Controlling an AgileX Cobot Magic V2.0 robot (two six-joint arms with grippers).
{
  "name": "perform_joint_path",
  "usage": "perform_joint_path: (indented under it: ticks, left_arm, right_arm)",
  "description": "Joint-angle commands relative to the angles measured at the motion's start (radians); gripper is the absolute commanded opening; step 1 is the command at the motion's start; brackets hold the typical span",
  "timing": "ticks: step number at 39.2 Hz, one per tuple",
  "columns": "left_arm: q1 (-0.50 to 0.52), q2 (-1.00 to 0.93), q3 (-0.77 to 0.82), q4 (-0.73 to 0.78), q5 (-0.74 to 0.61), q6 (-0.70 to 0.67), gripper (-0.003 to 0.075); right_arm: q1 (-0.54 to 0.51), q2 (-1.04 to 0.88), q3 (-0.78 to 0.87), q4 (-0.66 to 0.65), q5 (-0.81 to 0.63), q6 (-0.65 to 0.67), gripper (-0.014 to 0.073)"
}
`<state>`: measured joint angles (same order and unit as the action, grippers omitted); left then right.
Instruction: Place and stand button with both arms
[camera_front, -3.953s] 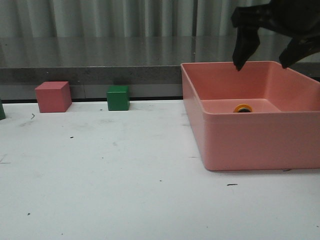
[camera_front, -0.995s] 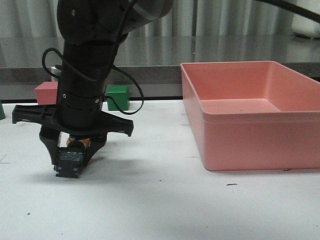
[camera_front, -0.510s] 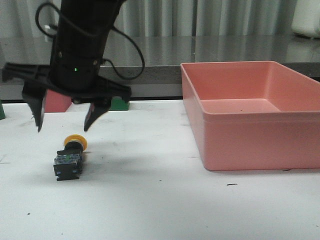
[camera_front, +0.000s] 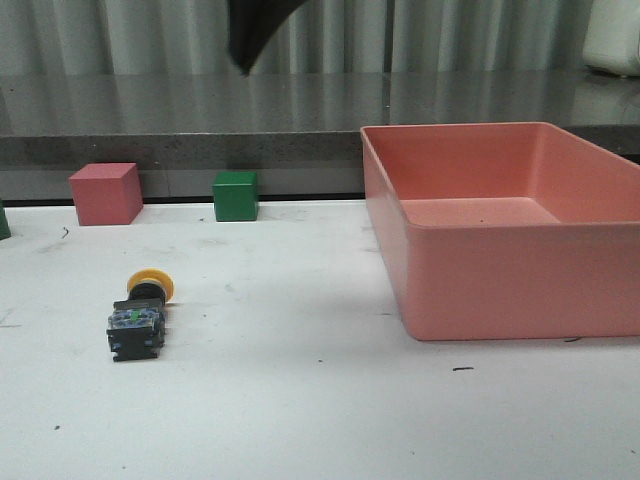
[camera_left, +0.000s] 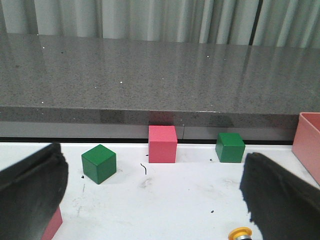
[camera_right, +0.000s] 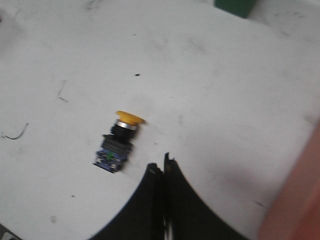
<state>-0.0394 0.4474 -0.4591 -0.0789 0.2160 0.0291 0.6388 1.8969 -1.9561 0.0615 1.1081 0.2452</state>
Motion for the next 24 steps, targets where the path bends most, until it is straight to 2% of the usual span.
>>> perform_joint_path:
  ticks: [1, 10, 13, 15, 19, 24]
  left_arm:
    - [0.003, 0.012, -0.038, -0.003, -0.079, 0.001, 0.0673]
    - [0.003, 0.012, -0.038, -0.003, -0.079, 0.001, 0.0673]
    - [0.003, 0.012, -0.038, -0.003, -0.079, 0.001, 0.0673]
    - [0.003, 0.012, -0.038, -0.003, -0.079, 0.001, 0.0673]
    - [0.003, 0.012, -0.038, -0.003, -0.079, 0.001, 0.0673]
    - [0.003, 0.012, -0.038, -0.003, -0.079, 0.001, 0.0673]
  right_arm:
    - [-0.087, -0.150, 0.047, -0.008, 0.006, -0.059, -0.0062]
    - [-0.435, -0.493, 0.492, -0.008, -0.072, -0.176, -0.0062]
    - [-0.530, -0.635, 0.674, -0.008, -0.154, -0.185, -0.0062]
    - [-0.561, -0.734, 0.788, -0.013, -0.239, -0.185, -0.0062]
    - [-0.557, -0.937, 0.998, -0.091, -0.429, -0.186, -0.0067]
    - [-0.556, -1.184, 1.254, -0.098, -0.603, -0.186, -0.0067]
